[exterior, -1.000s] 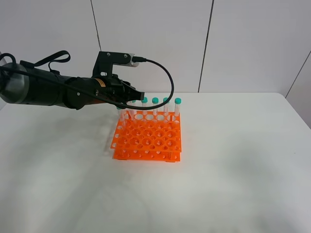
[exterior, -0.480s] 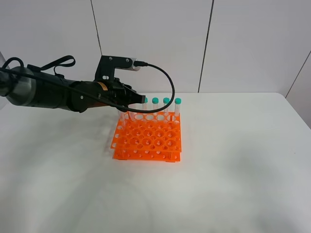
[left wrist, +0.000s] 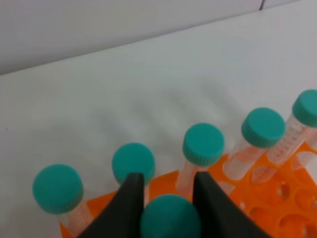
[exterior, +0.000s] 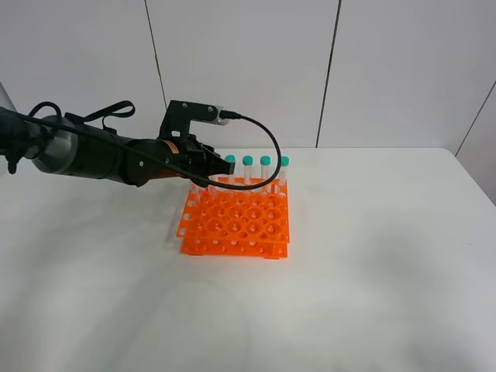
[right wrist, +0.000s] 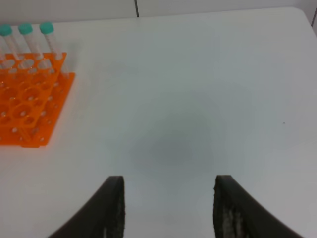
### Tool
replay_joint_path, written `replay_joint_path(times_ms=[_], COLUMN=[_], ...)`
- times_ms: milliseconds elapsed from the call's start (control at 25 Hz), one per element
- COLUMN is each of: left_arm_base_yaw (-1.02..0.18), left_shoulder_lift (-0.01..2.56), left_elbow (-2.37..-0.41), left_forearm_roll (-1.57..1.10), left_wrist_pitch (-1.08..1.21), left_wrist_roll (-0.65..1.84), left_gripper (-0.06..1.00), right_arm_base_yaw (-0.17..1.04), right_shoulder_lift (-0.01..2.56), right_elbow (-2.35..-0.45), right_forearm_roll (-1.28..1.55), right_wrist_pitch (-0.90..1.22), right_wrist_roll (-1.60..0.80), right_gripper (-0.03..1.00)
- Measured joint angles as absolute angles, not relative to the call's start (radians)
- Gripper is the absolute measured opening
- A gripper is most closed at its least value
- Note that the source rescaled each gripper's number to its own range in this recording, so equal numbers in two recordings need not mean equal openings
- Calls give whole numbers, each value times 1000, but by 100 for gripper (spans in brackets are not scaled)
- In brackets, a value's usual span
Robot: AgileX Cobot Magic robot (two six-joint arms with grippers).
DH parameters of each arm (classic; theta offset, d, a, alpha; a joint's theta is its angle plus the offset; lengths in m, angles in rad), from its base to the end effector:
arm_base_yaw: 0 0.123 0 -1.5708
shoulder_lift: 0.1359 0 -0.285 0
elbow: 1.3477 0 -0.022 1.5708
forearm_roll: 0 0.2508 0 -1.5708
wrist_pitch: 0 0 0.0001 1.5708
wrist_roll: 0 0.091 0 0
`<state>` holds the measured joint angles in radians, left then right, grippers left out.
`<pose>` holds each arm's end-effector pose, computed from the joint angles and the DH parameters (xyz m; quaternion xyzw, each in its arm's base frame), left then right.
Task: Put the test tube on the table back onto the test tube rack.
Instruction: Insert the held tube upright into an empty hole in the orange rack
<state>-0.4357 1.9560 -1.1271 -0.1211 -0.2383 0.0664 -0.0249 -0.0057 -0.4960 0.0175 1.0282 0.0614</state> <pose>0.3830 -0.1754 0.1729 0.1574 0.8468 -0.1106 0.4959 -0.0039 0.0015 0.2788 0.0362 0.8434 0.0185 0.5358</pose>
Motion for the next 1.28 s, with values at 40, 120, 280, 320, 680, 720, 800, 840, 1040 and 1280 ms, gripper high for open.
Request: replay_joint_path(times_ms=[40, 120, 280, 320, 680, 720, 800, 840, 1040, 1280], left_arm_base_yaw=[-436, -436, -436, -436, -436, -436, -436, -436, -436, -436], left_shoulder_lift=[1963, 1975, 1995, 1997, 2004, 2004, 2004, 2004, 2004, 2004], left_elbow=[-1128, -1128, -1128, -1128, -1128, -1128, -1128, -1128, -1128, -1128], left_forearm_roll=[-121, -121, -121, -121, -116, -116, -115, -111, -75, -72], left_wrist_pitch=[-238, -239, -248, -248, -255, -257, -258, -258, -258, -258], left_wrist_roll=[66, 66, 66, 66, 66, 66, 66, 66, 66, 66], left_gripper=[0, 0, 0, 0, 0, 0, 0, 0, 0, 0], right_arm_base_yaw=[-25, -25, -25, -25, -25, -25, -25, -25, -25, -25], right_shoulder_lift=[-6, -6, -6, -6, -6, -6, -6, -6, -6, -6], right_elbow=[-496, -496, -496, -496, -496, -496, -496, -496, -496, -496], right_forearm_roll=[18, 18, 18, 18, 18, 18, 18, 18, 18, 18], right_wrist_pitch=[1028, 1028, 1028, 1028, 1028, 1028, 1028, 1028, 1028, 1028], right_wrist_roll=[61, 61, 61, 61, 61, 61, 61, 61, 61, 61], right_gripper=[100, 100, 100, 100, 100, 100, 100, 100, 100, 100])
